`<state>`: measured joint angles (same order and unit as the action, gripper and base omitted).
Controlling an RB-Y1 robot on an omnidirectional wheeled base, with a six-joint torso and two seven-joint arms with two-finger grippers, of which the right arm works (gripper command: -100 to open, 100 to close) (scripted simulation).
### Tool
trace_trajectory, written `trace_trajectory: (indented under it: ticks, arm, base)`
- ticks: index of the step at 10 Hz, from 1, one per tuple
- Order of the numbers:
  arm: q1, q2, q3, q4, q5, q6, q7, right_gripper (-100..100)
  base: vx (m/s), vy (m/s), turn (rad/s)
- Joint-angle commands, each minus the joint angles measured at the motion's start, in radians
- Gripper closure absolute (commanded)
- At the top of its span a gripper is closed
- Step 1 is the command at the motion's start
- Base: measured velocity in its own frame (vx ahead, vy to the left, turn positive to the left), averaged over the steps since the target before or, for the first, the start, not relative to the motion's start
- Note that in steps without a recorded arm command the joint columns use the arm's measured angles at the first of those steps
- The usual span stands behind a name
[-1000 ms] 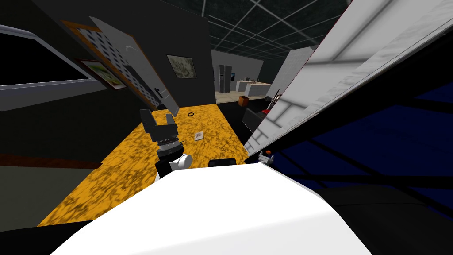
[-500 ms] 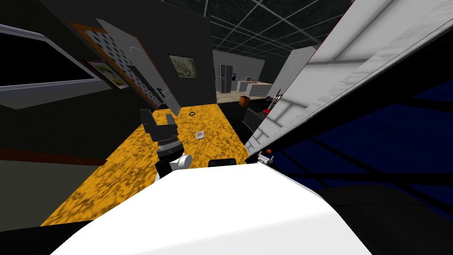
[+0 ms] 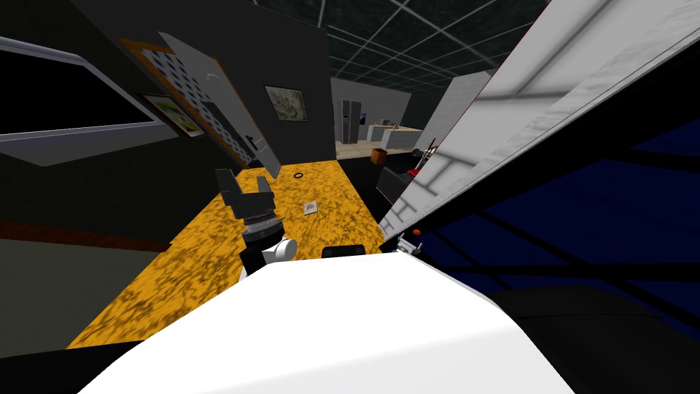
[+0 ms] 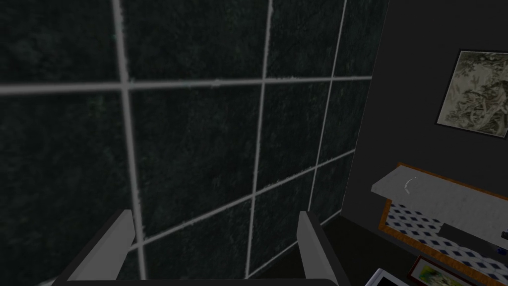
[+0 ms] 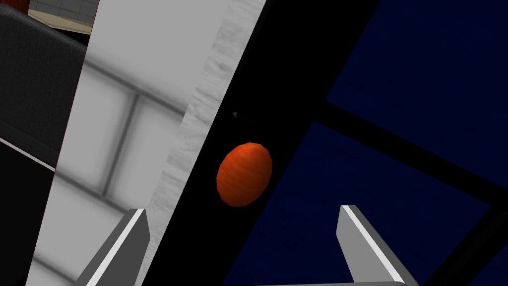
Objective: Push the door open
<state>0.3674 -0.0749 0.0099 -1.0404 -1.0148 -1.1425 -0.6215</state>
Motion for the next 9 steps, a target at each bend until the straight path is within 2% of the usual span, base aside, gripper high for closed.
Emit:
trace_trajectory:
  ticks: [1,2,3,5,6,9]
  arm:
    - [-0.001,0.005,0.014,-0.007,-0.028,-0.012,-0.050,-100]
    - [-0.001,0.009,0.026,-0.013,-0.051,-0.021,-0.077,-100]
    - [-0.001,0.009,0.026,-0.013,-0.051,-0.021,-0.089,-100]
    - [-0.002,0.017,0.047,-0.024,-0.094,-0.038,-0.152,-100]
    - [-0.002,0.017,0.047,-0.024,-0.094,-0.038,-0.158,-100]
    - [-0.002,0.027,0.071,-0.037,-0.143,-0.058,-0.238,-100]
  base:
    - [-0.028,0.024,0.018]
    - [-0.043,0.034,0.039]
    - [-0.032,0.022,0.011]
    - [-0.034,0.025,0.026]
    - [-0.025,0.021,0.009]
    - [-0.027,0.018,0.024]
